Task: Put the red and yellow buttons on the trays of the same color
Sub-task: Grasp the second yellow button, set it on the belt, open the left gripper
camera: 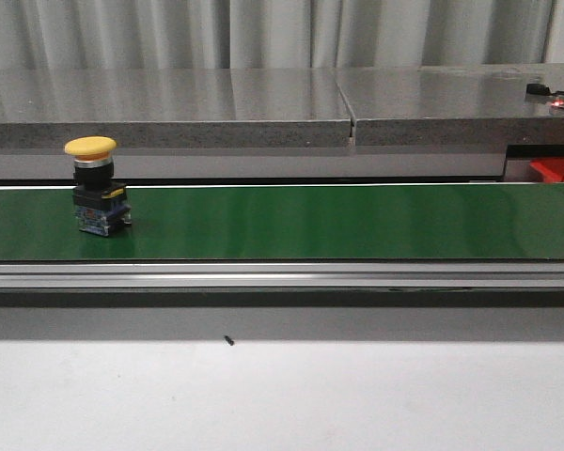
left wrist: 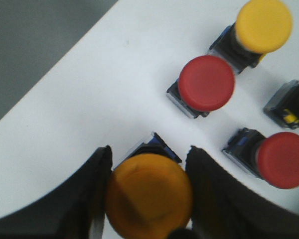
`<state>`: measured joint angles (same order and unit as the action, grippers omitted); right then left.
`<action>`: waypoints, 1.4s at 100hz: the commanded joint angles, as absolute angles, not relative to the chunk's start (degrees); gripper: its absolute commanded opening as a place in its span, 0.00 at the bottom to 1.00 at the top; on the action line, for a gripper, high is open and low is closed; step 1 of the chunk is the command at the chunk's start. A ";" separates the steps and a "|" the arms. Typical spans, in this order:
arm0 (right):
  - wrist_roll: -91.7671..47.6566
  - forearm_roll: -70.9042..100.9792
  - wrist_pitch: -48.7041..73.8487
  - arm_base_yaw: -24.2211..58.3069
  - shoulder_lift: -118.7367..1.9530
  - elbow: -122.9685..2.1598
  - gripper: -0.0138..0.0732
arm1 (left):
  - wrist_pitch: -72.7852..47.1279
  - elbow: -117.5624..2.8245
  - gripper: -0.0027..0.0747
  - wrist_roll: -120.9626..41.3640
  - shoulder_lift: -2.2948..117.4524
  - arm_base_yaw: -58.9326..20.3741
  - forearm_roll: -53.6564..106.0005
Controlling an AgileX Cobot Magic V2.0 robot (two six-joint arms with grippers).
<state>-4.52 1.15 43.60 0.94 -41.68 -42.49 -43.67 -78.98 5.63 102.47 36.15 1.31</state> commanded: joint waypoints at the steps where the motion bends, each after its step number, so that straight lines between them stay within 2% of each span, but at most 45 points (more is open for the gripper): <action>1: -4.43 0.73 40.01 0.55 -41.32 -44.03 0.08 | -42.97 -80.70 0.15 3.82 96.09 34.39 3.82; 22: -4.43 0.73 40.01 0.55 -41.32 -44.03 0.08 | -44.92 -80.70 0.14 1.47 91.53 26.88 6.01; 54: -4.43 0.73 40.01 0.55 -41.32 -44.03 0.08 | -47.16 -80.70 0.14 -0.32 91.42 16.03 5.68; 140: -4.43 0.73 40.01 0.55 -41.32 -44.03 0.08 | -48.80 -80.70 0.14 -0.32 97.17 14.64 5.99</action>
<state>-4.52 1.15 43.60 0.94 -41.68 -42.49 -50.34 -78.98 -0.42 99.57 15.14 5.37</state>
